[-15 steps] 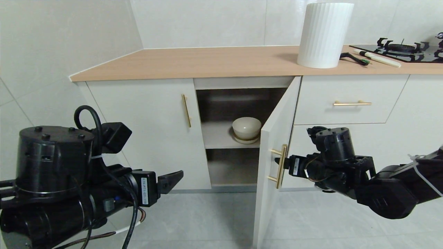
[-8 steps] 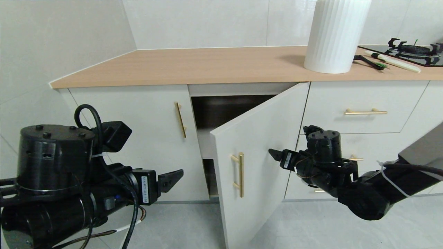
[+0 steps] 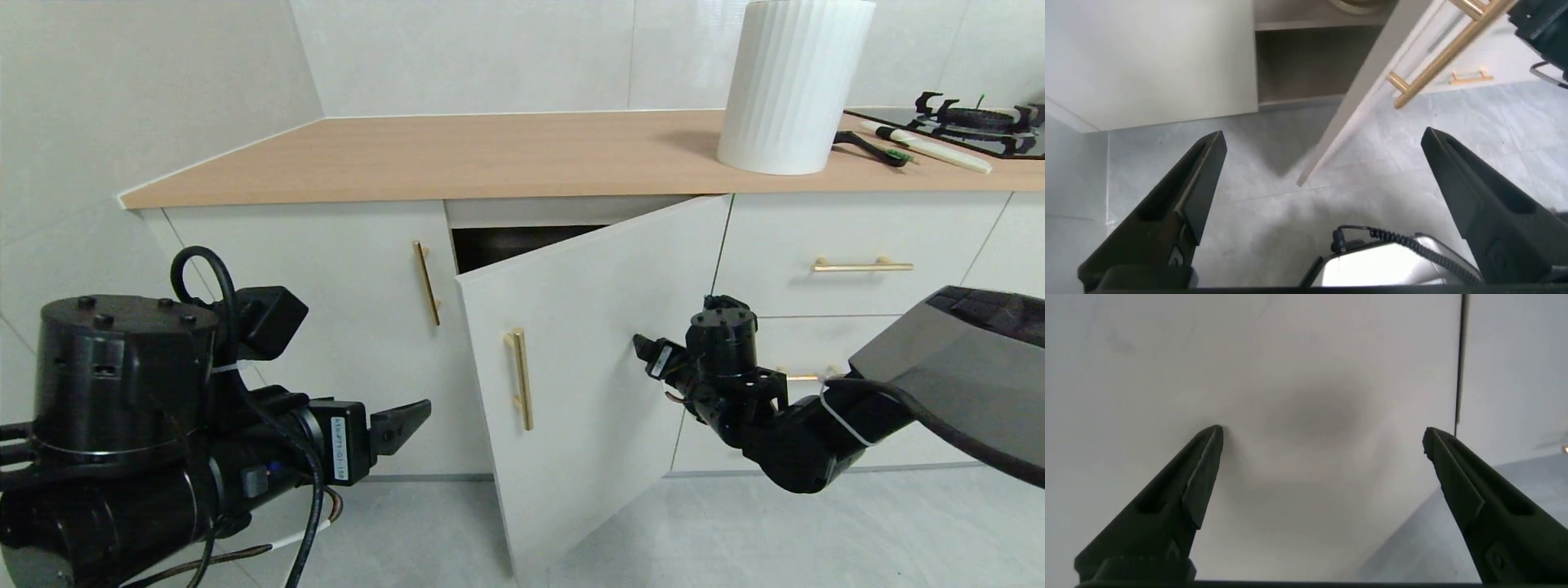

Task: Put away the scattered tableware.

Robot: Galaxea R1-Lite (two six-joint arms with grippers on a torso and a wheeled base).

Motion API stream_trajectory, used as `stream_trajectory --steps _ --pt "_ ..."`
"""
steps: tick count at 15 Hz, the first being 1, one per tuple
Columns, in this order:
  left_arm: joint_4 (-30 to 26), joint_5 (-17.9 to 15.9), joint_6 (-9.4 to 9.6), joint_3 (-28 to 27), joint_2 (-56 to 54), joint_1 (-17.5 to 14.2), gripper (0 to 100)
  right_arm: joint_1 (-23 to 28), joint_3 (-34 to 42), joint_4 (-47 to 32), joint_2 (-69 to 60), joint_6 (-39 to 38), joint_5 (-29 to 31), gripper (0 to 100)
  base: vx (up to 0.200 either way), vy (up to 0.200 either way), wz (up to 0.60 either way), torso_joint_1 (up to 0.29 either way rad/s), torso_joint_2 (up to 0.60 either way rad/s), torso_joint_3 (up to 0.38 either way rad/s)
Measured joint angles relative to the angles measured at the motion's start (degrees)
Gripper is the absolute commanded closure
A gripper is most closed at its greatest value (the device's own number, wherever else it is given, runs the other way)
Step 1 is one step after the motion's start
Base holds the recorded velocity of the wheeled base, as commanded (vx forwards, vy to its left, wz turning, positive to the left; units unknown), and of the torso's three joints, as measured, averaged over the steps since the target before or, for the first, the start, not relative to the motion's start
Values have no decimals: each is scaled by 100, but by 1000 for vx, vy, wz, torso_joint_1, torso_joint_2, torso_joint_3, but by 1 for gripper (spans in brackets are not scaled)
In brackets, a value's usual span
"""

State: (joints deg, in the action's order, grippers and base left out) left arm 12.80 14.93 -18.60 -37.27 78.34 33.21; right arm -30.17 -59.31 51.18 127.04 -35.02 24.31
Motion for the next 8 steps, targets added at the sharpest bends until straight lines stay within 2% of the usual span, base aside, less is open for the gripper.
stream_trajectory --steps 2,6,8 --pt "0 -2 2 1 -6 2 0 66 -78 -2 99 -4 29 0 0 0 0 0 0 0" --pt "-9 -2 24 15 -67 6 0 66 -98 -32 162 -1 40 0 200 0 0 -5 4 5" --pt "-9 0 24 20 -76 0 0 79 -119 -7 173 -4 90 0 0 0 0 0 0 0"
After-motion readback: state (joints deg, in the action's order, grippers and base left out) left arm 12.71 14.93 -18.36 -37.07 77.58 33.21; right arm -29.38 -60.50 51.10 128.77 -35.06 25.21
